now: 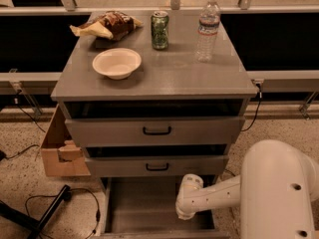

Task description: Open bottom drawer

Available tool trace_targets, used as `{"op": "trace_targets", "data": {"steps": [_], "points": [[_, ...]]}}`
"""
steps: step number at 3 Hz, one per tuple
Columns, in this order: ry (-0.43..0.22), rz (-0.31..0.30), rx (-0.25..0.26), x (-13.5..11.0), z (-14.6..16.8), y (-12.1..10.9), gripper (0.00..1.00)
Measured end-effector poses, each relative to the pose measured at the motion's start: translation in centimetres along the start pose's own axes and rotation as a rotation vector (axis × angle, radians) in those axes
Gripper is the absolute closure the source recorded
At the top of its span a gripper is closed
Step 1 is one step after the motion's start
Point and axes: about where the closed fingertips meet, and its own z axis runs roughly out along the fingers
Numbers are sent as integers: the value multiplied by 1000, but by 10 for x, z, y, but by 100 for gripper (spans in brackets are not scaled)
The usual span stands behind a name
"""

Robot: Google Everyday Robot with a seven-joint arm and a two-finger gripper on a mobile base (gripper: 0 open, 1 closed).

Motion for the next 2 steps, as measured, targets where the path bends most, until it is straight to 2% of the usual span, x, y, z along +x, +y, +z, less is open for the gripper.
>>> {"op": "trace_targets", "data": {"steps": [1, 2], "points": [[-13, 2, 0, 5, 22, -11, 100], [0, 6, -22, 14, 47, -12, 100]]}}
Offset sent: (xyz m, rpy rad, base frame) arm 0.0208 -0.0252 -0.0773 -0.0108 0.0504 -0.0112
